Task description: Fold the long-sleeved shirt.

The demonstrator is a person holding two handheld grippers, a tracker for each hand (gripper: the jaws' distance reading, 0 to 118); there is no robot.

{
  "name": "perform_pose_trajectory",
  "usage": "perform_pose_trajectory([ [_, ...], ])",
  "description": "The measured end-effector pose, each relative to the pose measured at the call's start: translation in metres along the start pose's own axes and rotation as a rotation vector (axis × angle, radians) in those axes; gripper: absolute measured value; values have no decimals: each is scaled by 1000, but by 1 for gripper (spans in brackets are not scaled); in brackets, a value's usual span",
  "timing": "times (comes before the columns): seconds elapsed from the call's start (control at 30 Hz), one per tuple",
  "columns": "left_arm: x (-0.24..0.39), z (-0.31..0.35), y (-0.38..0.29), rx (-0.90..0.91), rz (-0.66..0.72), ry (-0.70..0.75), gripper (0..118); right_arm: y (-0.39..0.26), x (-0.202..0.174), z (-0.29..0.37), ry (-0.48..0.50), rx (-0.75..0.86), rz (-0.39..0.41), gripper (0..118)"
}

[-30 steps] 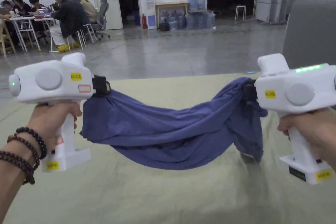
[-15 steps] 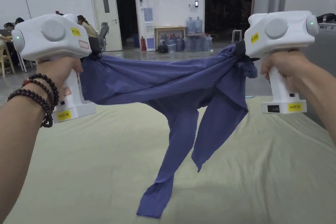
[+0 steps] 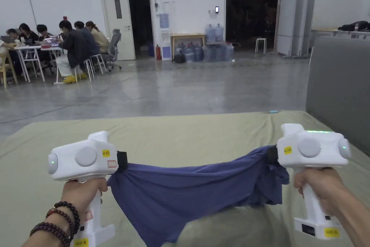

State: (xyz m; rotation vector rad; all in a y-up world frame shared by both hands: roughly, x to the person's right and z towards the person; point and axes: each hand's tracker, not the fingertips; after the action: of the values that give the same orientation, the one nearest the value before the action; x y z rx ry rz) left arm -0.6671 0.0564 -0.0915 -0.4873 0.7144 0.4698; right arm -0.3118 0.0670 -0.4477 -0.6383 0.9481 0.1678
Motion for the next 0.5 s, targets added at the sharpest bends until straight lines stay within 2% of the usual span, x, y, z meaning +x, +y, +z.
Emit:
perform_pose_trajectory([
  [0.13, -16, 39, -52, -12, 15, -48, 5, -66, 3, 32, -30, -11, 102, 6],
  [0.17, -20, 49, -69, -28, 23, -65, 5, -96, -6, 52, -54, -19, 109, 6],
  [0.23, -9, 89, -116, -39, 22, -67, 5, -143, -3, 72, -36, -44, 106, 6],
  [0.33, -15, 103, -189, -134, -17, -51, 5, -215, -1, 92, -33, -126, 77, 6],
  [0.5, -15, 118, -283, -293, -19, -39, 5, -288, -5, 108, -48, -284, 145, 6],
])
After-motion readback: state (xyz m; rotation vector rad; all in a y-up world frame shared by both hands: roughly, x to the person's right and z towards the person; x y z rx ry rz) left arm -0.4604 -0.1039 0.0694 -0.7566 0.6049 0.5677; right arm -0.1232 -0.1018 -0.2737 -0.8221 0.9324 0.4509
